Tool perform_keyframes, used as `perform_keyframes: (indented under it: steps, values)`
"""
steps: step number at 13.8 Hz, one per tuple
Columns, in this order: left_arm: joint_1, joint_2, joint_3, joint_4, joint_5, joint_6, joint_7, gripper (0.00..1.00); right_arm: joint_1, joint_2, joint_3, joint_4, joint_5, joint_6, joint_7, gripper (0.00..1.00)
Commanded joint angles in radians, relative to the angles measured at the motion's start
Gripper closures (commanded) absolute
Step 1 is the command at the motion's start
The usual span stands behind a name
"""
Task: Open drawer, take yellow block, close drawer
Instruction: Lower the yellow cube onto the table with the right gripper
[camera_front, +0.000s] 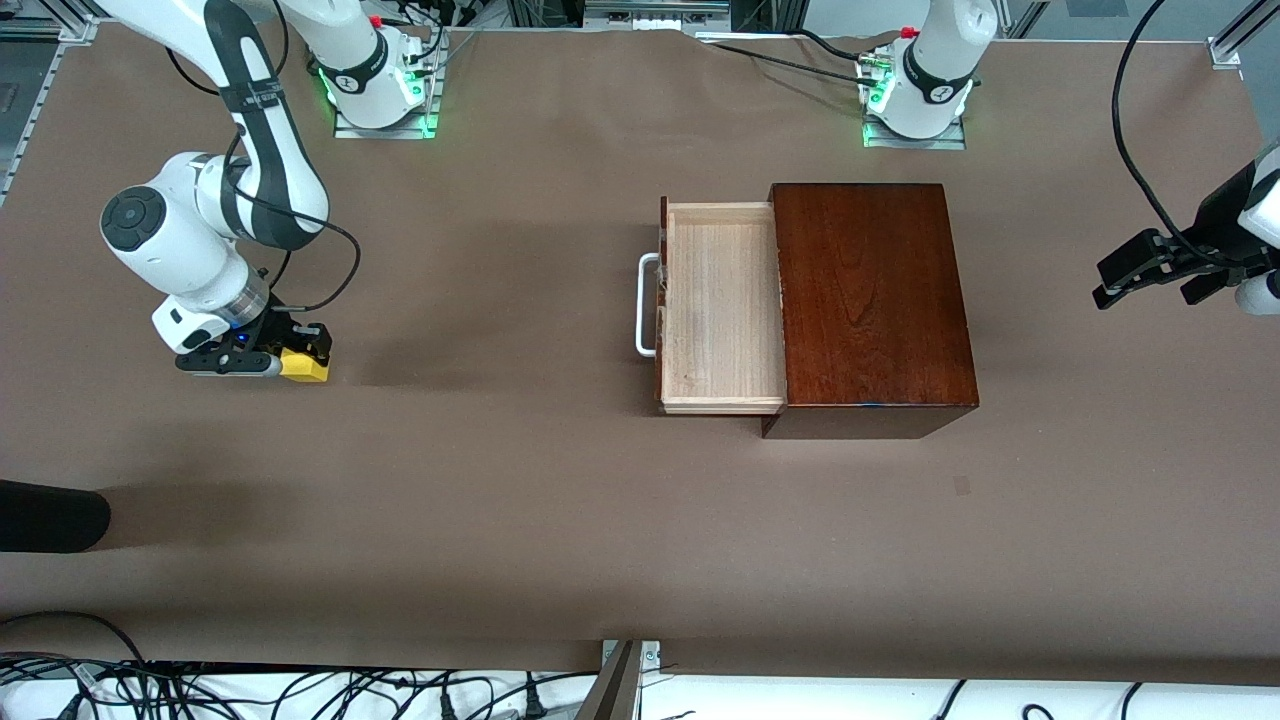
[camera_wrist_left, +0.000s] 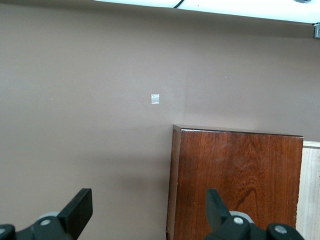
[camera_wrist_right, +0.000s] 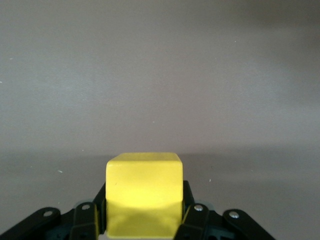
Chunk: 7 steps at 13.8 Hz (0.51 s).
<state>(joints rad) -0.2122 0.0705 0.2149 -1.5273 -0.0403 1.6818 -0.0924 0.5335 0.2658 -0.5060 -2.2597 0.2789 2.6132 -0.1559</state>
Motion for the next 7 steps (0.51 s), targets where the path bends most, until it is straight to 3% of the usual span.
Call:
perform_keyframes:
  steps: [1, 4, 7]
  values:
    - [0.005, 0.011, 0.000, 0.027, -0.027, -0.017, 0.014, 0.00, 0.003, 0.030, -0.005, -0.014, 0.087, 0.048, -0.071, 0.97]
    - [-0.004, 0.008, -0.009, 0.029, -0.023, -0.019, 0.007, 0.00, 0.005, 0.070, -0.005, -0.014, 0.180, 0.083, -0.146, 0.97]
    - [-0.003, 0.005, -0.003, 0.029, -0.026, -0.020, 0.008, 0.00, 0.003, 0.102, -0.005, -0.014, 0.216, 0.094, -0.171, 0.97]
